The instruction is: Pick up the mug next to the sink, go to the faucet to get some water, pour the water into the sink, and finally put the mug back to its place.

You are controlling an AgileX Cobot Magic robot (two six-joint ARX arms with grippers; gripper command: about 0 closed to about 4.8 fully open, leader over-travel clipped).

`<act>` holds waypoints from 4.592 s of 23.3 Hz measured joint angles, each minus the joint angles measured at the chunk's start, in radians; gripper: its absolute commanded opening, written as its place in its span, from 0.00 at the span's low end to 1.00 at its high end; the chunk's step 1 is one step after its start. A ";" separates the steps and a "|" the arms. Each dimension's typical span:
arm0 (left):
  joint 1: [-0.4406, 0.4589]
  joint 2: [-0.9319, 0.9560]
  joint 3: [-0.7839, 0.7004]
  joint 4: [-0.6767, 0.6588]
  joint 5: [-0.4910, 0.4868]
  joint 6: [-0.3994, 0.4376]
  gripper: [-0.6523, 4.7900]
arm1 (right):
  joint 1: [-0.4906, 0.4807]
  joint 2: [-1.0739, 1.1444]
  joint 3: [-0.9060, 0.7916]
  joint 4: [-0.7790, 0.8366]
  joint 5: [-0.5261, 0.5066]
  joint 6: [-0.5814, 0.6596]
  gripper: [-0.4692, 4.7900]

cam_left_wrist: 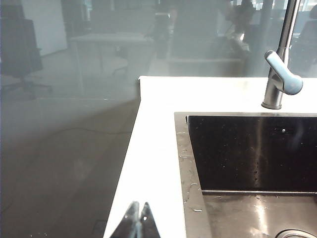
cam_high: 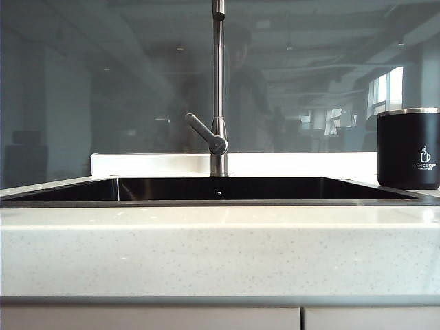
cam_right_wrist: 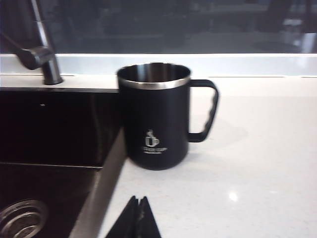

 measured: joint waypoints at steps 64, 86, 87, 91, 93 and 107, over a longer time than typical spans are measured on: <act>0.000 0.235 0.000 0.354 0.039 -0.102 0.11 | -0.045 1.463 0.566 1.044 -0.270 0.403 0.08; 0.005 2.204 1.316 1.136 0.861 -0.421 0.94 | 0.398 1.662 1.206 0.353 0.056 0.252 0.08; 0.005 2.250 1.386 1.123 0.881 -0.457 0.98 | 0.408 1.690 1.238 0.353 0.071 0.251 0.08; -0.006 2.425 1.648 1.088 0.926 -0.592 1.00 | 0.441 1.757 1.342 0.285 0.107 0.248 0.08; -0.026 2.504 1.781 1.081 0.933 -0.641 1.00 | 0.455 1.788 1.405 0.267 0.161 0.249 0.08; -0.098 2.580 1.978 1.032 0.934 -0.628 1.00 | 0.464 1.818 1.523 0.246 0.209 0.203 0.08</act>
